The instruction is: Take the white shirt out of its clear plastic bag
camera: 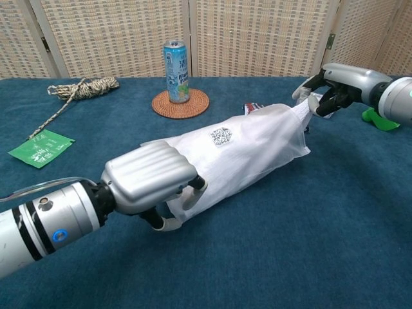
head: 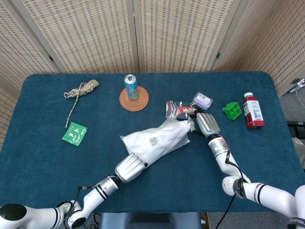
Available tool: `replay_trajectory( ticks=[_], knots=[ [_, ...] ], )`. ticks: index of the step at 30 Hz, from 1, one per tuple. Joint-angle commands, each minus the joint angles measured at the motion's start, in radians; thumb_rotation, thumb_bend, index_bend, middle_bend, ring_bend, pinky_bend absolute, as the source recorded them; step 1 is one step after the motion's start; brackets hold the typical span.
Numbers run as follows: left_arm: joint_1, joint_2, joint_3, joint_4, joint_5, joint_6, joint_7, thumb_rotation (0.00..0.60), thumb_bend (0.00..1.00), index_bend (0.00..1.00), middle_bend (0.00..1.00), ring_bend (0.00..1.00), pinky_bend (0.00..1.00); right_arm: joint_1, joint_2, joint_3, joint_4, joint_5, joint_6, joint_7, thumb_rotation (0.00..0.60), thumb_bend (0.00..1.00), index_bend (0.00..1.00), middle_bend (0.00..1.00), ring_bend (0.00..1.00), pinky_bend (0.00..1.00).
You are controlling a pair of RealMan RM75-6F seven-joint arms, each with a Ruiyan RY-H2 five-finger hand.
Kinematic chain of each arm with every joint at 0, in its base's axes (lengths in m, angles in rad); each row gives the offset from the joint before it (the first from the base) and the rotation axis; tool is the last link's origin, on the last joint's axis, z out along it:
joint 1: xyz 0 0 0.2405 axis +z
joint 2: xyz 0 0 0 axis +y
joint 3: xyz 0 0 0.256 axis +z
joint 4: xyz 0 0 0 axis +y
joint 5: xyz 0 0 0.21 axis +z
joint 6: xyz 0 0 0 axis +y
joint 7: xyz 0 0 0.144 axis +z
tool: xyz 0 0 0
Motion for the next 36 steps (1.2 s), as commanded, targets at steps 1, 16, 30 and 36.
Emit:
replay_trajectory(
  ticks=[1,16,30,36],
  knots=[
    [0.0,0.0,0.0,0.0,-0.001,-0.001,0.0,0.6,0.25,0.6,1.0,0.96,1.0,0.0,0.0,0.0,0.001,0.0,-0.001,0.002,0.6,0.74,0.66,0.23,0.1,0.28],
    [-0.003,0.008,-0.001,-0.012,-0.017,-0.021,0.008,0.6,0.34,0.59,1.0,0.96,1.0,-0.003,-0.002,-0.001,0.006,-0.005,-0.006,0.012,0.6,0.75,0.66,0.23,0.1,0.28],
    [-0.004,0.015,-0.001,-0.022,-0.027,-0.028,0.01,0.6,0.42,0.59,1.0,0.95,1.0,-0.003,-0.003,-0.001,0.005,-0.01,-0.007,0.013,0.6,0.76,0.66,0.23,0.1,0.28],
    [0.003,0.023,0.0,-0.026,-0.023,-0.012,0.003,0.6,0.43,0.62,1.0,0.95,1.0,-0.006,0.007,0.002,-0.001,-0.006,-0.002,0.01,0.6,0.76,0.66,0.23,0.1,0.28]
  ],
)
